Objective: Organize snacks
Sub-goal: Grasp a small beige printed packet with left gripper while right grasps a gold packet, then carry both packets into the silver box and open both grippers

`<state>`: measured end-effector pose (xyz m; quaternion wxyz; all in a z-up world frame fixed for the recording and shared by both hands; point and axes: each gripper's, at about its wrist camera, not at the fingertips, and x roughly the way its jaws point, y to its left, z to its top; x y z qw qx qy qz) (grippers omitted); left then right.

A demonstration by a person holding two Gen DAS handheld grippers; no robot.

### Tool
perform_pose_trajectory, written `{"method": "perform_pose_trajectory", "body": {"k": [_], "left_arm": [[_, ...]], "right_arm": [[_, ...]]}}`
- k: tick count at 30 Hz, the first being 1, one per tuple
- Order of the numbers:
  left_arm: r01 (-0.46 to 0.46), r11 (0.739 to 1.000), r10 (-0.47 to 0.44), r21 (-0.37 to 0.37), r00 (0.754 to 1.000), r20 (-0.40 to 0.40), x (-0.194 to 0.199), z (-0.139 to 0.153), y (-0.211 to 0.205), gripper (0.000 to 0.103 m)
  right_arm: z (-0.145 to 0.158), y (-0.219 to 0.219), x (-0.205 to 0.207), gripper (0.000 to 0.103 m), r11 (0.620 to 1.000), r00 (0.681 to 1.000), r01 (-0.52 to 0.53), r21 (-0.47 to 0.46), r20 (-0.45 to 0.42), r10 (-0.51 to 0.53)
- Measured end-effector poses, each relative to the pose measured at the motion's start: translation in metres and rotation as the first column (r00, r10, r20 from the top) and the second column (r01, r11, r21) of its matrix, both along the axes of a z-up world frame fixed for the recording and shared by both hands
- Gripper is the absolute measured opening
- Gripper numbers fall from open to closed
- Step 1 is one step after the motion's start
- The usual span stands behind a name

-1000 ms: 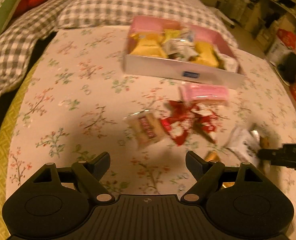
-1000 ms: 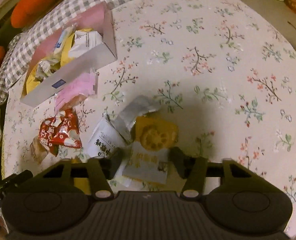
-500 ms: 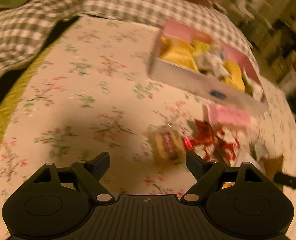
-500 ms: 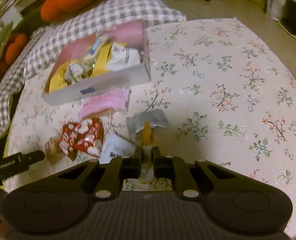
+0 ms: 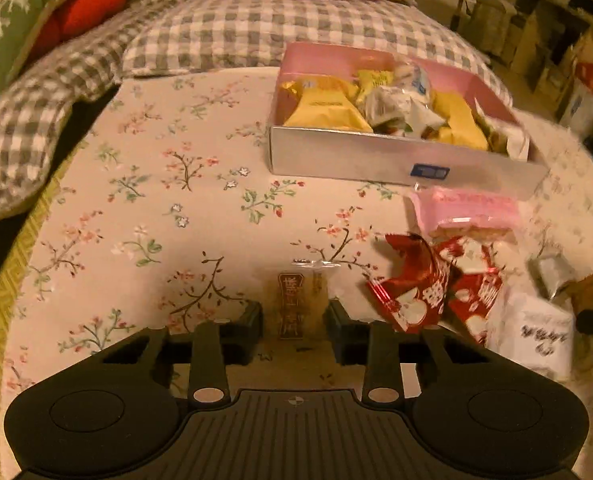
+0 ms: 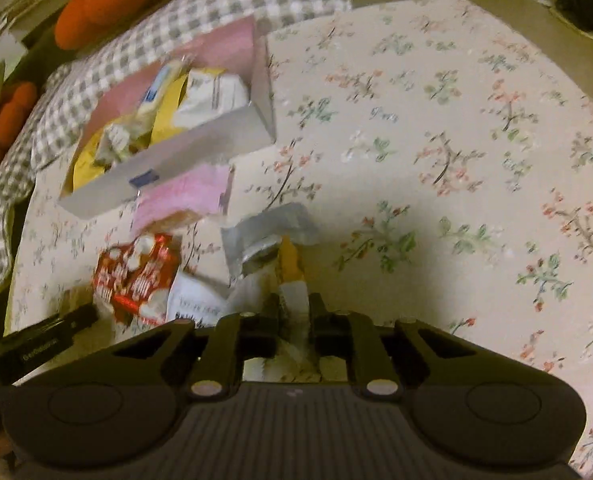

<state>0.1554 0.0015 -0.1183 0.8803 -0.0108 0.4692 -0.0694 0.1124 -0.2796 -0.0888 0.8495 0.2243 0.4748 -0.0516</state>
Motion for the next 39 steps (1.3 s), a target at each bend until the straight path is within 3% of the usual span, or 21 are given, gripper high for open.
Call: {"method": "perform_pose_trajectory", "body": {"k": [9, 16, 24, 33, 39], "left_arm": [[-0.033, 0.996, 0.037, -0.083, 0.999, 0.038, -0.002, 0.018, 0.018, 0.032], [-0.007, 0.996, 0.014, -0.084, 0.996, 0.085, -0.006, 0.044, 0.014, 0.032], [0.025, 0.995, -0.015, -0.099, 0.994, 0.105, 0.000, 0.056, 0.009, 0.032], [0.063, 0.995, -0.052, -0.071, 0.988, 0.145, 0.034, 0.069, -0.009, 0.032], [0.071, 0.994, -0.054, -0.084, 0.981, 0.188, 0.078, 0.078, -0.026, 0.032]], "right_arm": [[0.017, 0.011, -0.004, 0.012, 0.999, 0.998, -0.048, -0.010, 0.041, 0.048], [0.035, 0.020, 0.000, 0.012, 0.995, 0.991, -0.098, -0.004, 0.086, 0.098], [0.038, 0.007, 0.011, 0.012, 0.996, 0.991, -0.087, -0.007, 0.098, 0.087], [0.055, 0.008, 0.050, 0.012, 0.992, 0.979, -0.128, -0.019, 0.159, 0.129], [0.069, -0.013, 0.097, 0.012, 0.996, 0.965, -0.088, 0.030, 0.251, 0.078]]}}
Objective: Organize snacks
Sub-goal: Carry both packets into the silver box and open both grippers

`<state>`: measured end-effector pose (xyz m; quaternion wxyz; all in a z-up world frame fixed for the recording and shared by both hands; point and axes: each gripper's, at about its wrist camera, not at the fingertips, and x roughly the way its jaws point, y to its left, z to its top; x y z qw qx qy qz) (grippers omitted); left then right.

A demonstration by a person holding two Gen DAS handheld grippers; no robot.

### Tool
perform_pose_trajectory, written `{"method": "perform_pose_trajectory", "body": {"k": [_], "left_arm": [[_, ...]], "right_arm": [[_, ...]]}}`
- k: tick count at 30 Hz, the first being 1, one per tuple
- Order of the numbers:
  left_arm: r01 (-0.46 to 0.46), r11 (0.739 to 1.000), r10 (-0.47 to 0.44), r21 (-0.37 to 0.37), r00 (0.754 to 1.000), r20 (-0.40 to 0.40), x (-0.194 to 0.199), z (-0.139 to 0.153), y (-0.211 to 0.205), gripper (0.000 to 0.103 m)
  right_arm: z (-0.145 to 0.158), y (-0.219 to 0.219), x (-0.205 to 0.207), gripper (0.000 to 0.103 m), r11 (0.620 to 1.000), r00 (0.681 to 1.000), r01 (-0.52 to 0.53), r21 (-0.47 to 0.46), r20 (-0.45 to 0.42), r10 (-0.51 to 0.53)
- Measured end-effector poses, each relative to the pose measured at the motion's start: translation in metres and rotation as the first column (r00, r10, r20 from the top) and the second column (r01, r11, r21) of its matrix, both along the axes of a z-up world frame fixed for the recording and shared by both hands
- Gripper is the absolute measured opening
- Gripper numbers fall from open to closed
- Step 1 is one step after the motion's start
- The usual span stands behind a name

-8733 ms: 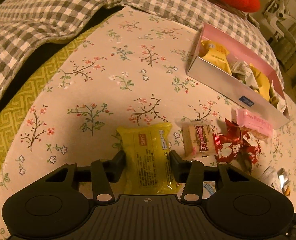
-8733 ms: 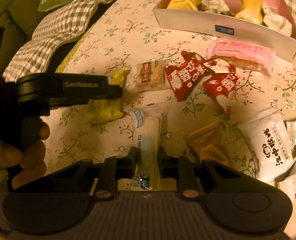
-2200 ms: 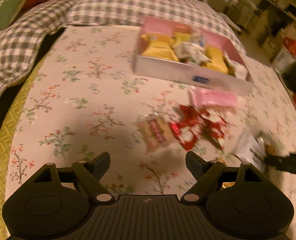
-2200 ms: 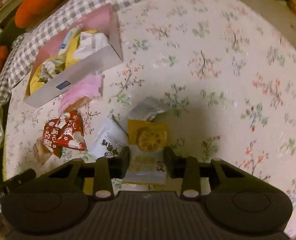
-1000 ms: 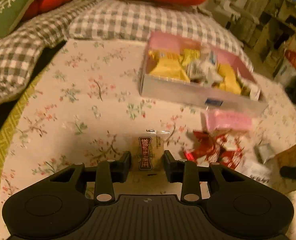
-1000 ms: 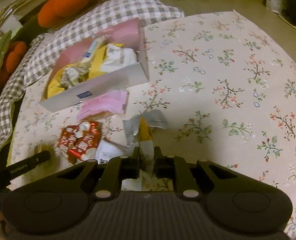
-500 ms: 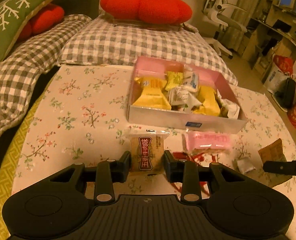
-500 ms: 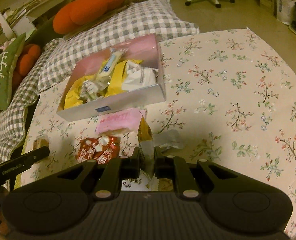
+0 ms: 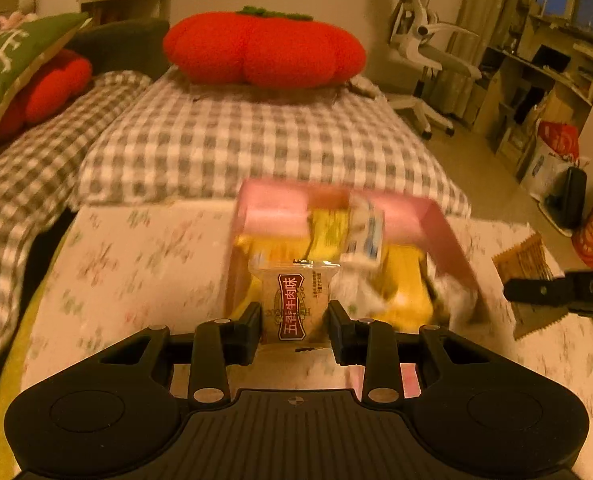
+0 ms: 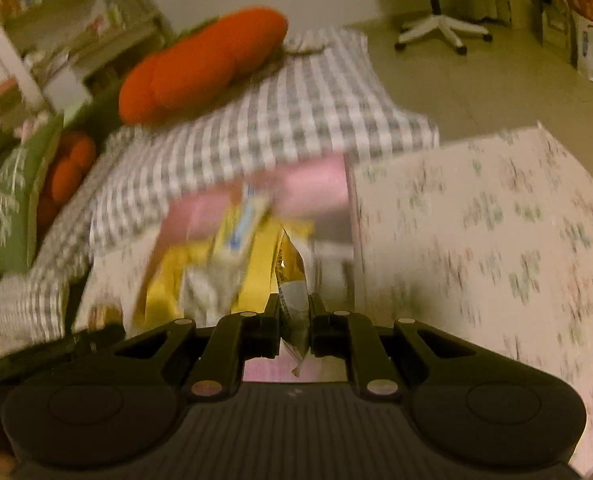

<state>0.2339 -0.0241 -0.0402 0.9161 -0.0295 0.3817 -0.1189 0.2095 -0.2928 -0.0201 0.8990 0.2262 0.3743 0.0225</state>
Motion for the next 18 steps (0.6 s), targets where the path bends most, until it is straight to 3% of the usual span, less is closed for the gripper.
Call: {"method": "perform_pose_trajectory", "body": {"k": [4, 8, 13, 16, 18], "left_arm": [[0.003, 0.999, -0.004, 0.043, 1.000, 0.027, 0.035, -0.013, -0.015, 0.032], [-0.003, 1.000, 0.003, -0.001, 1.000, 0.002, 0.067, -0.029, -0.021, 0.032], [0.013, 0.998, -0.014, 0.055, 1.000, 0.027, 0.077, -0.040, -0.033, 0.033], [0.005, 1.000, -0.005, 0.008, 1.000, 0.012, 0.078, -0.039, -0.029, 0.035], [0.016, 1.000, -0.016, -0.009, 0.999, 0.028, 0.077, -0.033, -0.027, 0.044]], "right_arm": [[-0.008, -0.008, 0.035, 0.012, 1.000, 1.000, 0.005, 0.026, 0.000, -0.005], [-0.022, -0.003, 0.065, 0.012, 1.000, 1.000, -0.017, -0.002, -0.020, 0.016], [-0.035, 0.006, 0.082, 0.013, 0.998, 1.000, -0.012, -0.058, -0.024, 0.010], [-0.036, 0.006, 0.080, 0.023, 0.996, 0.999, 0.031, -0.082, -0.020, -0.032], [-0.032, 0.002, 0.073, 0.024, 0.998, 0.999, 0.034, -0.054, 0.006, -0.034]]}}
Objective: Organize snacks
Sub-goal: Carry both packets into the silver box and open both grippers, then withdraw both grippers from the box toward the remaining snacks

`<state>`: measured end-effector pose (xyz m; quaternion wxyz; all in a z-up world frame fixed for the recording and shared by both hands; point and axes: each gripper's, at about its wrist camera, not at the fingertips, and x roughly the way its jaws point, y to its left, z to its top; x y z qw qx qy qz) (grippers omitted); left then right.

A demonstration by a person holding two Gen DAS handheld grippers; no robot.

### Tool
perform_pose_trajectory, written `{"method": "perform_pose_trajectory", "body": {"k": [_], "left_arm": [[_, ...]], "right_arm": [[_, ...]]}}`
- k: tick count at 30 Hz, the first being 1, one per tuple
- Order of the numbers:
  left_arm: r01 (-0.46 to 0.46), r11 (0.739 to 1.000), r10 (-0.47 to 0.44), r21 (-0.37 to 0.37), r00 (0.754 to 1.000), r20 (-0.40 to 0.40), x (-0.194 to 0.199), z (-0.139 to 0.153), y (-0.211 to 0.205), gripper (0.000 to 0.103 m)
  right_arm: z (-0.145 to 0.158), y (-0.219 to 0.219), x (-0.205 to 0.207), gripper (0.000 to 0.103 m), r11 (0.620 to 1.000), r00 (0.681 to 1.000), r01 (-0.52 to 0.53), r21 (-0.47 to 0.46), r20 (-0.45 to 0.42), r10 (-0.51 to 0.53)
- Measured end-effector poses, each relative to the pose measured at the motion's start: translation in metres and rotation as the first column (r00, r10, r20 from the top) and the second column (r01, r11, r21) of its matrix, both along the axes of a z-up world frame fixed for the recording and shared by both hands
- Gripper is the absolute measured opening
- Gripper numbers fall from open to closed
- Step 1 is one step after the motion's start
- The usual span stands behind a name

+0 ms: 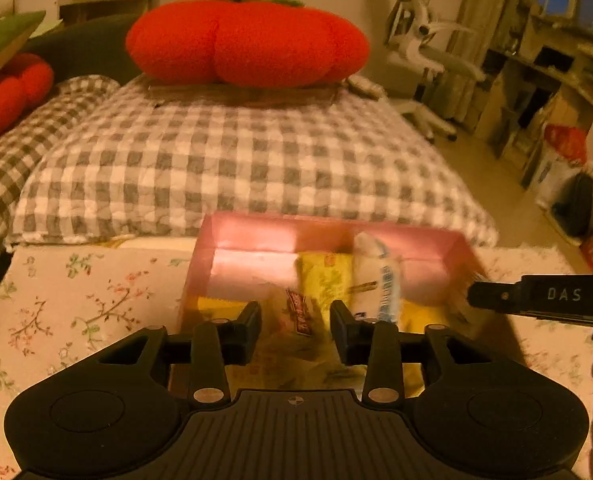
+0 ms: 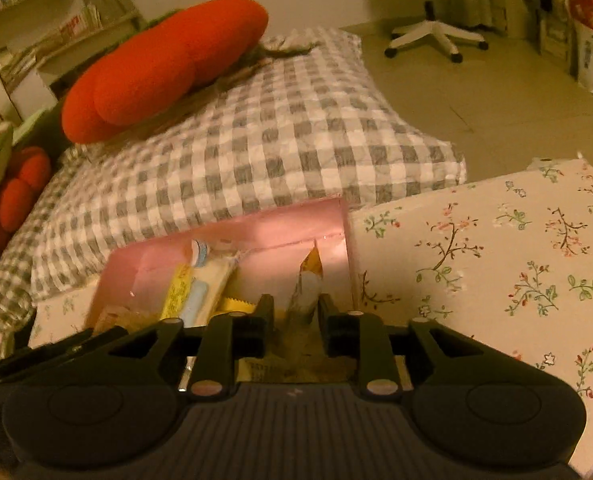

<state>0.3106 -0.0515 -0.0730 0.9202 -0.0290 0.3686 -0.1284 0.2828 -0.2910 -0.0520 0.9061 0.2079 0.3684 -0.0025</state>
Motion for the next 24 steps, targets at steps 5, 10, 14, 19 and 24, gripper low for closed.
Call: {"method": "perform_pose_trajectory", "body": {"k": [5, 10, 14, 19, 24], "left_arm": [[-0.025, 0.999, 0.025, -0.021, 1.000, 0.018, -0.008, 0.020, 0.012, 0.049], [-0.057, 0.997, 0.057, -0.050, 0.998, -0.008, -0.029, 0.032, 0.030, 0.049], [-0.052, 0.999, 0.052, -0.003, 0.997, -0.050, -0.060, 0.027, 0.036, 0.049], [-0.013, 1.000, 0.010, -0.018, 0.987, -0.158, -0.106, 0.008, 0.044, 0.049], [0.005, 0.999, -0.014, -0.045, 0.975, -0.223, -0.144, -0.006, 0.052, 0.054]], "right_arm": [[0.013, -0.010, -0.013, 0.028, 0.999, 1.000, 0.012, 0.031, 0.017, -0.013], [0.021, -0.011, -0.038, 0.029, 0.998, 1.000, -0.009, 0.056, 0.009, 0.008], [0.027, -0.006, -0.064, 0.038, 0.997, 0.999, -0.035, 0.069, 0.021, 0.033], [0.022, 0.011, -0.100, 0.040, 0.990, 0.991, -0.130, 0.044, -0.026, 0.132], [0.022, 0.025, -0.128, 0.045, 0.979, 0.978, -0.202, -0.018, -0.058, 0.201]]}}
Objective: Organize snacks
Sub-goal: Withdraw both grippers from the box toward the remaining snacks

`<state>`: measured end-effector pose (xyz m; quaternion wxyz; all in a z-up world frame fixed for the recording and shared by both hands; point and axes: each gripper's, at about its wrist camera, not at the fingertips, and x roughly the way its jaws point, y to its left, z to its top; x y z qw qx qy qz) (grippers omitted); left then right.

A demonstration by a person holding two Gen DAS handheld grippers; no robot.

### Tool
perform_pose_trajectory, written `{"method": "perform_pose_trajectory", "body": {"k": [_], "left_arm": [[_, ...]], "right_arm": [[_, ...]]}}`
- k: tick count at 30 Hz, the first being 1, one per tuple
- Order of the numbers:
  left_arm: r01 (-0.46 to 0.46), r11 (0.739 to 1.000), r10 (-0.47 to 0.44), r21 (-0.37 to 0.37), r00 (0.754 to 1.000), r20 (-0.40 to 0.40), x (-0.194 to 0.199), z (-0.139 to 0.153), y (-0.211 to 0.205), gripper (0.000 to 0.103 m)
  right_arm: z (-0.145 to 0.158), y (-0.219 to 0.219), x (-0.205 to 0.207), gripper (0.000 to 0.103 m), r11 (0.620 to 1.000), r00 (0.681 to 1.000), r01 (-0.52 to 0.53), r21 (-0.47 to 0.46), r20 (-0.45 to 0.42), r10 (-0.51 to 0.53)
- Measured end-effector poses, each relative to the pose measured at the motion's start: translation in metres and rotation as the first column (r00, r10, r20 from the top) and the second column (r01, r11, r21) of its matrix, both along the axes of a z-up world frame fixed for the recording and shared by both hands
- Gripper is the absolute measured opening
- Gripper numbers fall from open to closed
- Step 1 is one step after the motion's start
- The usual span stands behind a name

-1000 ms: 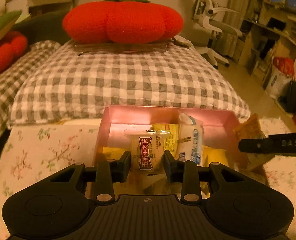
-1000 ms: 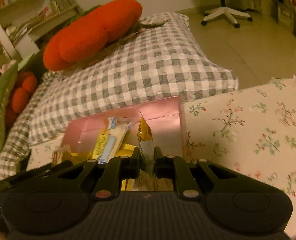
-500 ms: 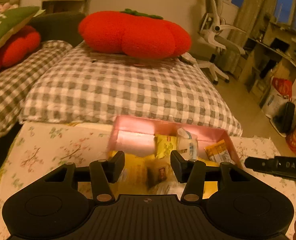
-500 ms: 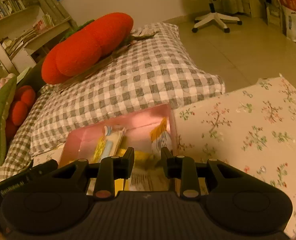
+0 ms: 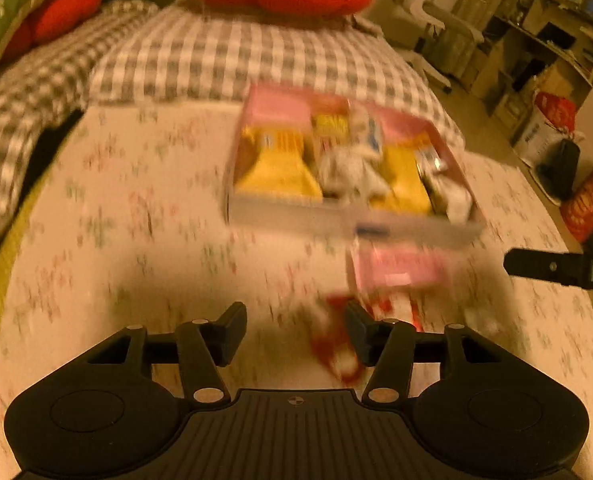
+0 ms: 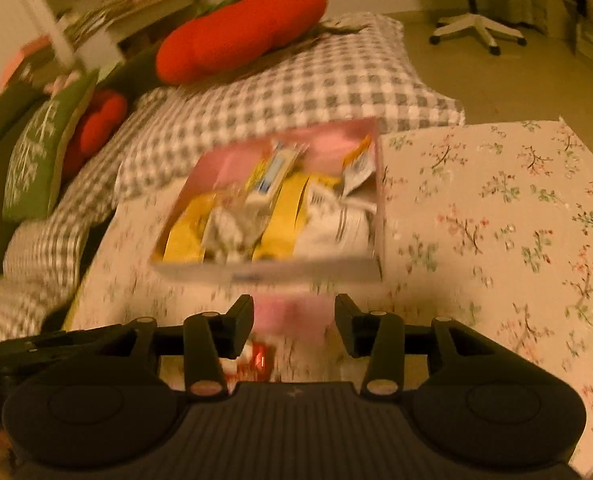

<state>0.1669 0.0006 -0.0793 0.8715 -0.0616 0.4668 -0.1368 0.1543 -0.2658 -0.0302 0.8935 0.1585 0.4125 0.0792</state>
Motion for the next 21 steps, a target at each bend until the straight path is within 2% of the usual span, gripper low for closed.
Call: {"method": "perform_pose_trajectory", "body": {"k": [6, 10, 14, 17, 21], "left_arm": [[0.044, 0.999, -0.045, -0.020, 0.998, -0.047, -0.028, -0.002, -0.005, 0.055], [0.109, 0.994, -0.111, -0.033, 0.991, -0.080, -0.042, 0.000, -0.012, 0.064], [0.245, 0.970, -0.243, 0.002, 0.964, -0.109, -0.058, -0.003, -0.037, 0.066], [0.337, 0.941, -0.335, -0.006, 0.933, -0.131, -0.066, -0.008, -0.056, 0.074], [0.334, 0.939, -0.345, -0.086, 0.908, -0.238, -0.063, -0.021, -0.069, 0.079]], "right_arm": [[0.003, 0.011, -0.025, 0.048, 0.999, 0.998, -0.049, -0.006, -0.033, 0.049], [0.004, 0.009, -0.038, 0.056, 0.999, 0.998, -0.037, -0.027, -0.051, 0.036], [0.004, 0.005, -0.042, 0.061, 0.999, 0.989, -0.039, -0.006, -0.142, 0.038], [0.005, 0.008, -0.049, 0.067, 0.998, 0.987, -0.064, -0.012, -0.146, 0.062], [0.000, 0.009, -0.053, 0.069, 0.997, 0.984, -0.073, -0.014, -0.166, 0.070]]}}
